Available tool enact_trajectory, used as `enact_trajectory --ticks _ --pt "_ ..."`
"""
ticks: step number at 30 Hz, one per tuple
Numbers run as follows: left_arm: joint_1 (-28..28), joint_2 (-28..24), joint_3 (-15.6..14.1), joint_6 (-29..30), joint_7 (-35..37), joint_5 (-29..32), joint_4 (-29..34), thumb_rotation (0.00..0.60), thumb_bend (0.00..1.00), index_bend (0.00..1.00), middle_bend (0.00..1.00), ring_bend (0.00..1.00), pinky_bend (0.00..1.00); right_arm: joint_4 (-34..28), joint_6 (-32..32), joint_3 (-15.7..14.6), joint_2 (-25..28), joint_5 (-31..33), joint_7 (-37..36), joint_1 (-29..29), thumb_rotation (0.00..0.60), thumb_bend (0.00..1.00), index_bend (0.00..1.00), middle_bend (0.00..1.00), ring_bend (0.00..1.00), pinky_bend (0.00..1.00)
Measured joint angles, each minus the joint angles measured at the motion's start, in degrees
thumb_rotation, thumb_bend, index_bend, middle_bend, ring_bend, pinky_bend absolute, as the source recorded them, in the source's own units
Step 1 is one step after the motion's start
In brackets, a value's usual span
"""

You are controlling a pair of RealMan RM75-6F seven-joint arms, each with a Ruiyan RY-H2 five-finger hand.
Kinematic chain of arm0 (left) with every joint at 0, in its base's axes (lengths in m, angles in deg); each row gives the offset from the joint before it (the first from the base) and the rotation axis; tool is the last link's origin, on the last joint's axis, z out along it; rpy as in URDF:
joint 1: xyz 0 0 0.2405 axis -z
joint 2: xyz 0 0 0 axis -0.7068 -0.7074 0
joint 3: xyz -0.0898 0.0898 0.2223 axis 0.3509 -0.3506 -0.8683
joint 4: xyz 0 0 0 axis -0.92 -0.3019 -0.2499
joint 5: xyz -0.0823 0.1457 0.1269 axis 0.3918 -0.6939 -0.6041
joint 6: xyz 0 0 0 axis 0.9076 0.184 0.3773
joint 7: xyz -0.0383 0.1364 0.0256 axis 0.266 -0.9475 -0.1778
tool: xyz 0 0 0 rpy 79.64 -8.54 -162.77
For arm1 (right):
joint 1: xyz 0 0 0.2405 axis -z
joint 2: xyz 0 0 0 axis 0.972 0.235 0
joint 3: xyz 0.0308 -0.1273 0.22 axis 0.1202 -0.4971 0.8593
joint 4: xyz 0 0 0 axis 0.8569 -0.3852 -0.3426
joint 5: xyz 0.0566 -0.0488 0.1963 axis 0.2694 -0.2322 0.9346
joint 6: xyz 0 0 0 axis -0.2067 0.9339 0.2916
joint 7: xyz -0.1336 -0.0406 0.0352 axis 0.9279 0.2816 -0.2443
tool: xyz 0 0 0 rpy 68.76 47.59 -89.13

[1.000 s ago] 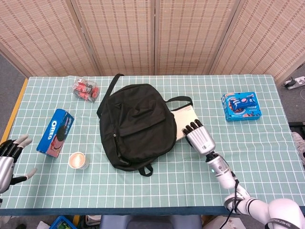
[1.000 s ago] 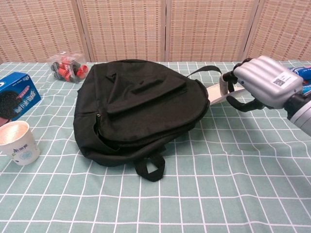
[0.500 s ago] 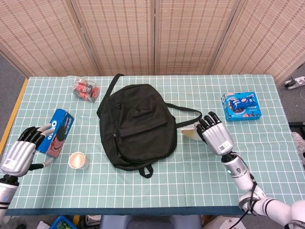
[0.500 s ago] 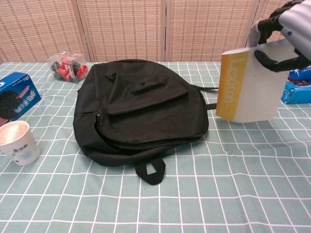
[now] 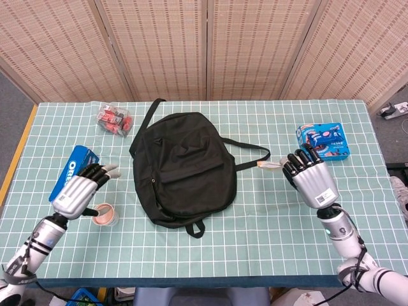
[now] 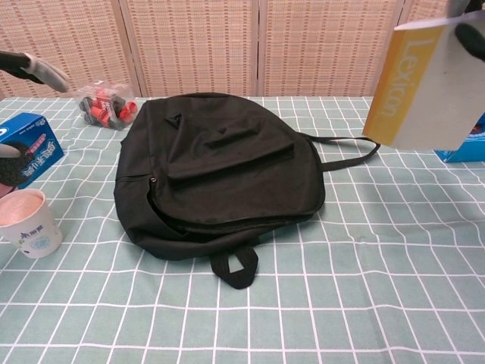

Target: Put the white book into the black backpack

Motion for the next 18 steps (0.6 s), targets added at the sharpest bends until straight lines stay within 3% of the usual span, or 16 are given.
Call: enact_trajectory --ticks 9,18 --pt "6.1 8.1 -0.7 -7.0 -8.4 1.4 -1.1 0.6 0.19 0.27 0.14 0.15 0.1 -5.0 -3.0 1.1 6.2 0.7 0.7 3.3 0.6 0.52 0.85 0.6 0.44 0.33" --pt "10.3 15.6 -0.3 -10.6 -18.6 8.4 -3.0 0.6 0.19 0.27 0.13 0.15 0.1 -5.0 -3.6 1.3 6.8 1.4 0.0 5.0 0.6 0.52 0.85 0.6 0.44 0.33"
